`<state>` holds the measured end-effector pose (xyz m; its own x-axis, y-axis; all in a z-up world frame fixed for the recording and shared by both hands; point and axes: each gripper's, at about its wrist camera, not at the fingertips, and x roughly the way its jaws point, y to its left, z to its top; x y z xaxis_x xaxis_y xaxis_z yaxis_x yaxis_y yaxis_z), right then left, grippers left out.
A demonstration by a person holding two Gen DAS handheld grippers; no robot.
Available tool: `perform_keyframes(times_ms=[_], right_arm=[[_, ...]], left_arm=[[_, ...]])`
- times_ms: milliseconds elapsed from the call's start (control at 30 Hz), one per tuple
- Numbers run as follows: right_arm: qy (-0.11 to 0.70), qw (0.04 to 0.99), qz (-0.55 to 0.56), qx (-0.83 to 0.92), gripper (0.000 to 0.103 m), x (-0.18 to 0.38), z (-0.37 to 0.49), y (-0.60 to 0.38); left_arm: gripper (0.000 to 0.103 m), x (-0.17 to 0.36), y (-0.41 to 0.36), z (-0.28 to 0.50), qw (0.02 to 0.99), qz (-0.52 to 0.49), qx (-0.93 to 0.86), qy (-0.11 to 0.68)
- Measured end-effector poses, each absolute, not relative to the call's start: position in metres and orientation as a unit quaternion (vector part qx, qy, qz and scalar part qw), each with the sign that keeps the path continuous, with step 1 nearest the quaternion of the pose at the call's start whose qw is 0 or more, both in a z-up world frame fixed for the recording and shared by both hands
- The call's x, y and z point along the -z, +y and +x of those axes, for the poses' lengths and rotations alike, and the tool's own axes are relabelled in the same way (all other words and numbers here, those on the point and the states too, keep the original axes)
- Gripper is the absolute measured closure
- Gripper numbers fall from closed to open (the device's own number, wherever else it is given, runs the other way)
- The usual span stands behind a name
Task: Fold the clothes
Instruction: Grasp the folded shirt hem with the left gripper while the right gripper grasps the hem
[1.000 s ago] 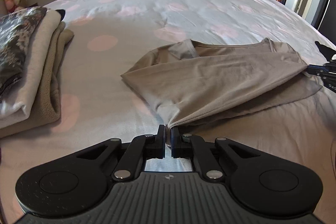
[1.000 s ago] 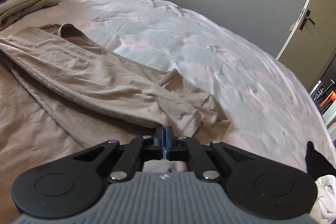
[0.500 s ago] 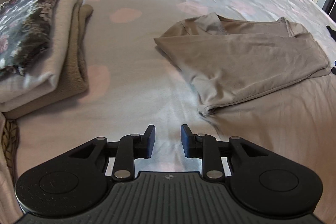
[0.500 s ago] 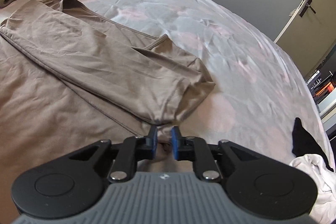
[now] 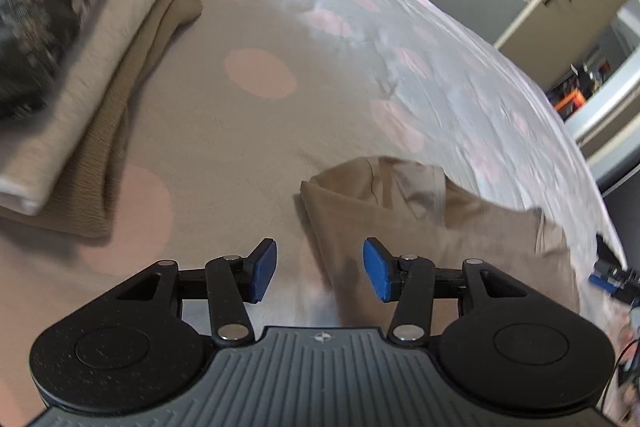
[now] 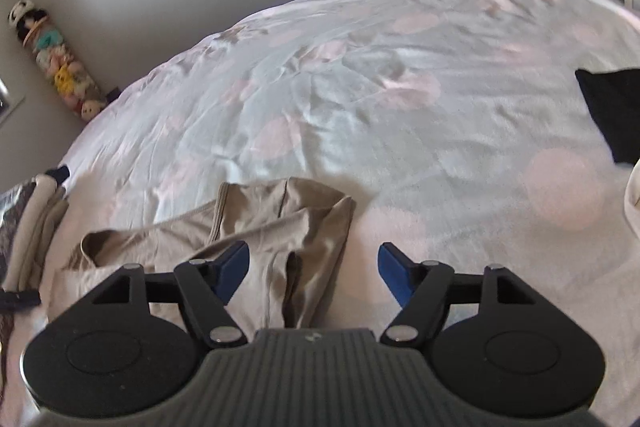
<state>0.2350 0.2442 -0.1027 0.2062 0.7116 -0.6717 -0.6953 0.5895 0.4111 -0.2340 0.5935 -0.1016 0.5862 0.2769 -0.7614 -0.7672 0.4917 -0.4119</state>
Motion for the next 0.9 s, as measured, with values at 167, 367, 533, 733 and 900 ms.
perform_keyframes(times_ms=[167, 367, 533, 733, 900], right_arm=[[0.447, 0.779, 0.017, -0.44, 0.028, 0.125, 0.256, 0.267], [0.417, 0.784, -0.015, -0.46, 0.029, 0.137, 0.255, 0.291], [0.395, 0.788, -0.045, -0.471, 0.093, 0.135, 0.244, 0.303], [0.352, 0.812, -0.048, -0.463, 0.096, 0.118, 0.242, 0.304], [0.372, 0.809, -0.066, -0.451, 0.096, 0.133, 0.247, 0.311]], left_arm=[[0.057, 0.119, 0.604, -0.219, 0.811, -0.389, -0.32, 0.299], [0.057, 0.125, 0.604, -0.198, 0.823, -0.363, -0.329, 0.286], [0.1, 0.122, 0.595, -0.185, 0.836, -0.322, -0.335, 0.292], [0.101, 0.097, 0.602, -0.182, 0.854, -0.28, -0.34, 0.278], [0.1, 0.116, 0.608, -0.172, 0.841, -0.267, -0.343, 0.322]])
